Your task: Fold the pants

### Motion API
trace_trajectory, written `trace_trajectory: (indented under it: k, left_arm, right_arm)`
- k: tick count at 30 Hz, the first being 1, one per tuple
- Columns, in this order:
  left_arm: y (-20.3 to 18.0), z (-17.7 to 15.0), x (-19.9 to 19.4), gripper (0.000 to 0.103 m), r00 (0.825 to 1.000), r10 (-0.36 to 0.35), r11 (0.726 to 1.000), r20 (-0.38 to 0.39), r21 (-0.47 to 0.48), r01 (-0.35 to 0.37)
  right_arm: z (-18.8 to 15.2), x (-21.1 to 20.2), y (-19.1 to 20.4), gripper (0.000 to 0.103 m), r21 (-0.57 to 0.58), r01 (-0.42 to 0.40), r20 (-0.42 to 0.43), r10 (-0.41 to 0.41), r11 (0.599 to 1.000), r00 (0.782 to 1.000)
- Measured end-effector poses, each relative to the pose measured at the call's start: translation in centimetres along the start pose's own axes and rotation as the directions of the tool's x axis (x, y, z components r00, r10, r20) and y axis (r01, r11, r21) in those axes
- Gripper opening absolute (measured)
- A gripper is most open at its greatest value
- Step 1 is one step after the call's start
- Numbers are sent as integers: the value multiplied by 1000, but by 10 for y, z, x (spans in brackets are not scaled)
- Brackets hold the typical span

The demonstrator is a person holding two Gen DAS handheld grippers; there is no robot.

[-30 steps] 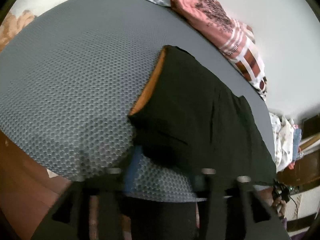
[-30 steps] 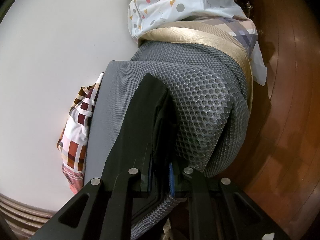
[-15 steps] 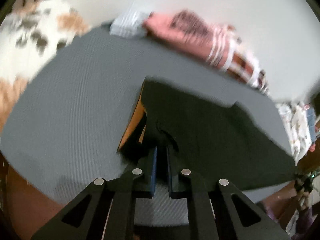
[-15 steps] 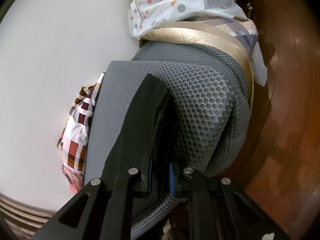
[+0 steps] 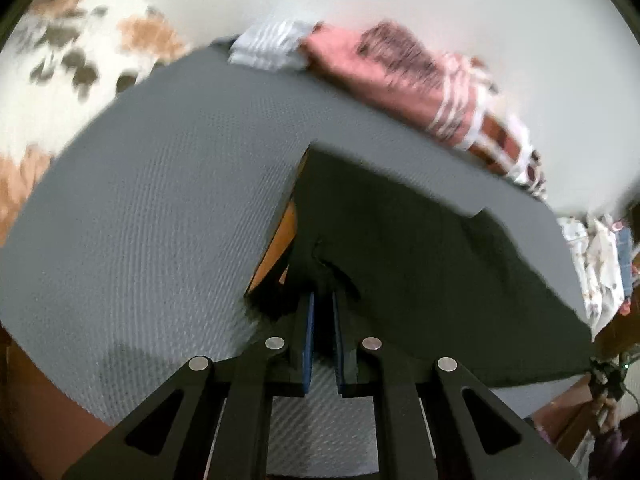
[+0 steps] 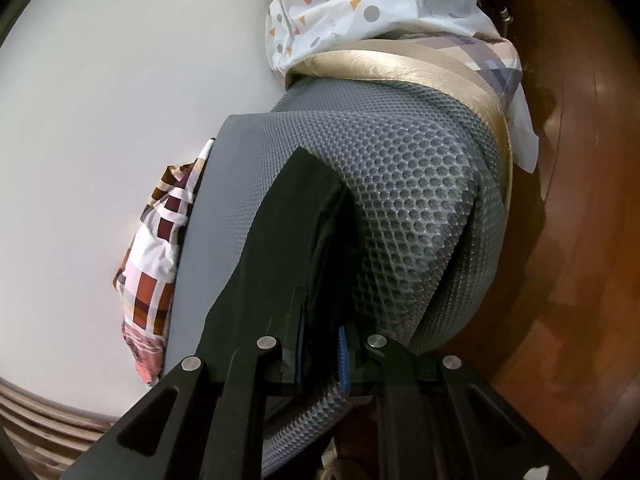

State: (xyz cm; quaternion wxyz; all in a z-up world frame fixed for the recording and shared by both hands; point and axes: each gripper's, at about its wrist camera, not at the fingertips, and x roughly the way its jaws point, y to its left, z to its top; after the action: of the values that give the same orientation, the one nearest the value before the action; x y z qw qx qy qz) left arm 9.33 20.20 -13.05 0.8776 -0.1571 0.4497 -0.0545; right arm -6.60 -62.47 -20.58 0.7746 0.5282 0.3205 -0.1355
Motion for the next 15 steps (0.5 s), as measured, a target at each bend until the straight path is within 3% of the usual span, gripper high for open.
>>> trace_trajectory:
  k: [4,8,12,15]
  left_arm:
    - [-23,21,-17,8,996,-35,997,86,75,29]
    - [1,1,28,8,999,11,999,-53,48,-9]
    - [25,-15,35,8,999,4,1000,-40,-6,-4]
    - [19,-17,34,8,999,33,999,-29,23,-32]
  right_arm:
    - [-4,-1,-1,13,3,-6,17,6,1000,1000]
    - [-8,-1,-1,13,8,-12,28,12,1000,1000]
    - [-8,-1,-1,13,3,-6,22,6,1000,1000]
    - [-8,1,1,13,-7,-1,10,1,1000,1000]
